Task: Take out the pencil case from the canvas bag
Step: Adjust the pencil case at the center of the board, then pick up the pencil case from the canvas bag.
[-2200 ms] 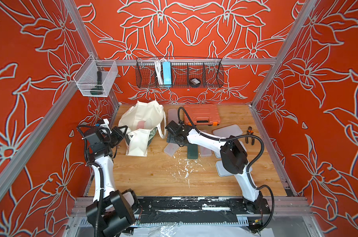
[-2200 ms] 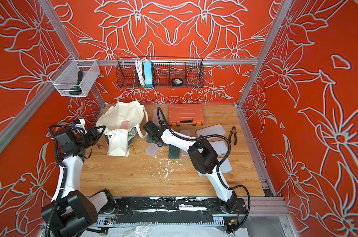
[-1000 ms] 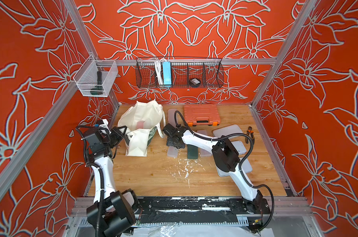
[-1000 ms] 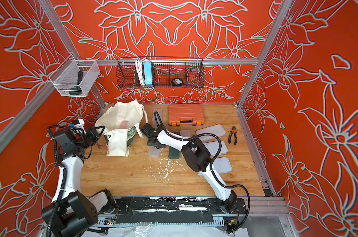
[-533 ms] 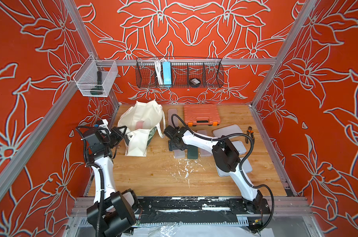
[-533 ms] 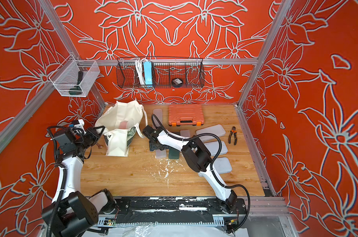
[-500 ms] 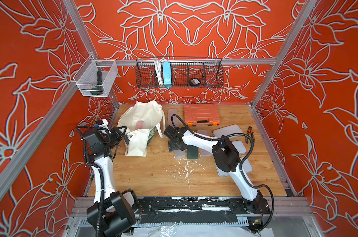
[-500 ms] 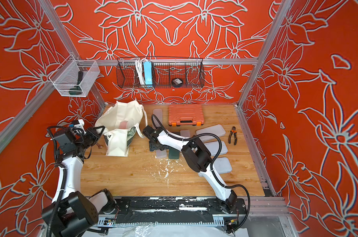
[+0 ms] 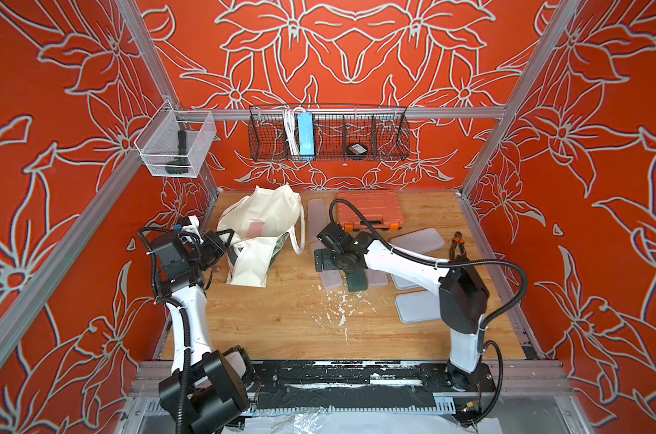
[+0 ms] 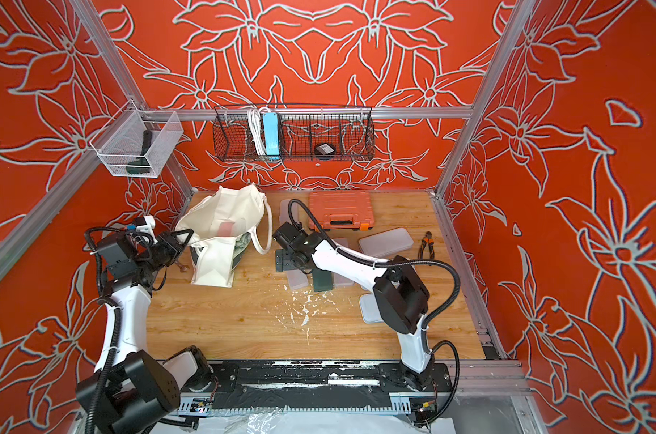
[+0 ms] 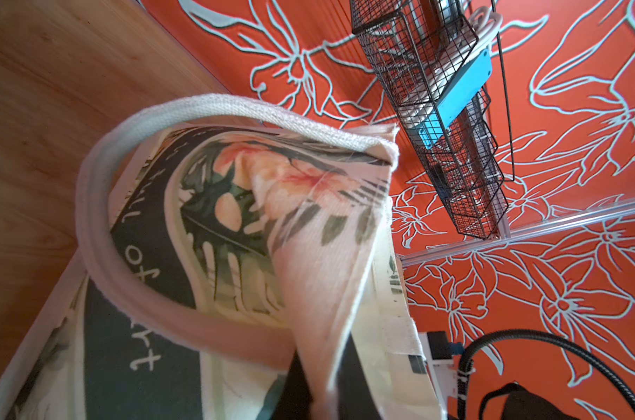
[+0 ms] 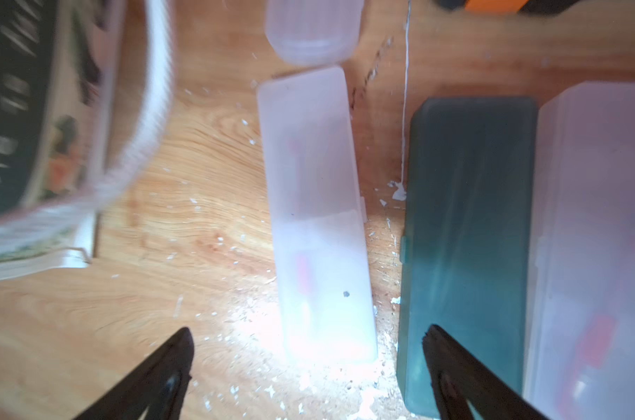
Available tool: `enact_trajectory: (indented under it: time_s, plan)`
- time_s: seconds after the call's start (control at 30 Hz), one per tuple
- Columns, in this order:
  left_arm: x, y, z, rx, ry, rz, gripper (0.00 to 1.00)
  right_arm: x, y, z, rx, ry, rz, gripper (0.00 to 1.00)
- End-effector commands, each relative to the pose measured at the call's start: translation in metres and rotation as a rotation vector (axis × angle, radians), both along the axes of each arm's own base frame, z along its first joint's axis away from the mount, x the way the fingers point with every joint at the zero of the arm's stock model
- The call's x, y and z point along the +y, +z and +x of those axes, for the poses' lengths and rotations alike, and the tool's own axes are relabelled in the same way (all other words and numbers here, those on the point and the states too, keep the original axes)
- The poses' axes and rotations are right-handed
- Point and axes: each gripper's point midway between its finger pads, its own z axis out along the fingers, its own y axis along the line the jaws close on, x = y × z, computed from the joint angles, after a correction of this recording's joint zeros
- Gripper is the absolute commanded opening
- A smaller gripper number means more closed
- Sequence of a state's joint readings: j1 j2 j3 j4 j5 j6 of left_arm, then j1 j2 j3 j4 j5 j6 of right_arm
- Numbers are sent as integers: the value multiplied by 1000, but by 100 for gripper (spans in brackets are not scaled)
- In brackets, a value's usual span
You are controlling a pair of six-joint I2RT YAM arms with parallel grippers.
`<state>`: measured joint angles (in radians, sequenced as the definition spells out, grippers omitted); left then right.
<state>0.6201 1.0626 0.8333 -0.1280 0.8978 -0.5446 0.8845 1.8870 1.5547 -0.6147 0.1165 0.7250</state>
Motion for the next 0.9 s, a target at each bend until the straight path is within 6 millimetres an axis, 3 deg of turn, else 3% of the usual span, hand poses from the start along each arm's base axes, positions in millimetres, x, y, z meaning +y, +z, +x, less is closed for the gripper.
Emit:
enact_trajectory:
  time_s: [0.0,0.23,0.5,0.67,0.87]
  plan:
    - [-7,33,1,-89,-79,59,0,-7,8,-5,-25,4,30,98]
    - [-26,48,-5,-150,-240,126,0,-27,33,-17,-91,-10,116,99]
    - [-37,62,-8,-186,-367,174,0,-42,71,-34,-177,-11,261,98]
    - [-43,67,-13,-227,-411,221,0,-51,85,-43,-207,-15,317,99]
    - [-52,72,-24,-303,-460,351,0,-43,100,-51,-198,15,413,98]
